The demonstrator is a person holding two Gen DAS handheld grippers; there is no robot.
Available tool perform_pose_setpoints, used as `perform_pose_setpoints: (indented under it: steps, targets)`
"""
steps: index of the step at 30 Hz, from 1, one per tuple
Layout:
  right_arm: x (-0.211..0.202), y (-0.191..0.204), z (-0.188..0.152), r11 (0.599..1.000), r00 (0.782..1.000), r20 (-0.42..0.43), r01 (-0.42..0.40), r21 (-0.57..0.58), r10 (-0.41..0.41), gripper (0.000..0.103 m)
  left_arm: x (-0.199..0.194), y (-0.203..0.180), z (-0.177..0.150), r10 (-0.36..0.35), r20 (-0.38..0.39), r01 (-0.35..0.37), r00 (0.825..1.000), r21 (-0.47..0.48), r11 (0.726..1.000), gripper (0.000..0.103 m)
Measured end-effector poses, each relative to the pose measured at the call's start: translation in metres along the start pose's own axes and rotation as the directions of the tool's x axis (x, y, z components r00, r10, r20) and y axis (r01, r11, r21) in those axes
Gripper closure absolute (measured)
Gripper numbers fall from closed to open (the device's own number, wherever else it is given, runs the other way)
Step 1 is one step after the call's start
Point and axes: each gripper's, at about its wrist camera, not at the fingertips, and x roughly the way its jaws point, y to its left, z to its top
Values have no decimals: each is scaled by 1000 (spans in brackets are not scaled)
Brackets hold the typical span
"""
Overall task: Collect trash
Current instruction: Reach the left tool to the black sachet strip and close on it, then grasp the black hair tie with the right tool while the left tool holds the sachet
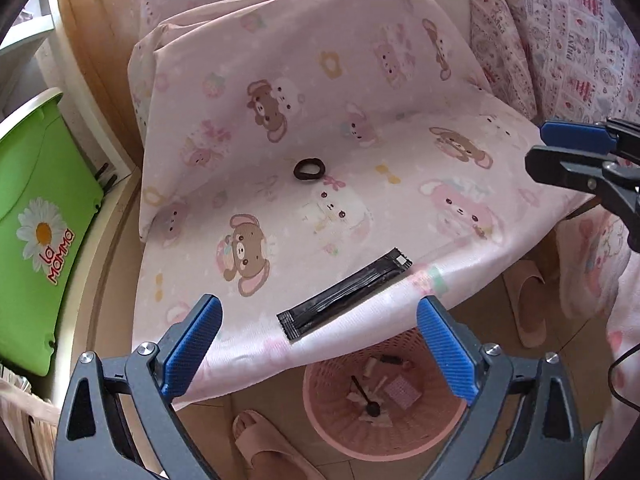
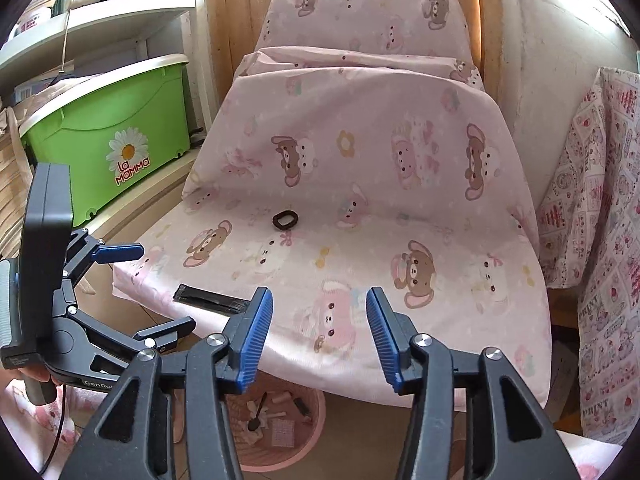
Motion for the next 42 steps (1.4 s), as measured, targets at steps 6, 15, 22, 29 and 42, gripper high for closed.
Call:
perform_pose_setpoints:
  steps: [6, 15, 22, 29, 42]
  targets:
    - [22, -14, -7, 996, 998, -58, -15, 89, 20, 52, 30, 6, 7, -18, -66, 18, 998, 4, 1000, 12]
    - [32, -21, -10, 993, 996, -84, -11, 119, 21, 52, 48, 7, 6, -131, -86, 129, 988, -27, 991, 42]
    - [41, -22, -10, 992, 995, -100, 4, 125, 9, 52, 59, 17, 10, -197, -83, 188, 977, -98, 977, 43]
    - [45, -18, -8, 993, 996, -74, 62, 101, -55, 52, 54, 26, 10, -233, -40, 223, 972, -173, 959, 87]
    - [50, -22, -4, 986, 997, -75, 29, 166, -17, 52, 30, 72, 8, -42, 30, 50, 999, -356, 933, 89]
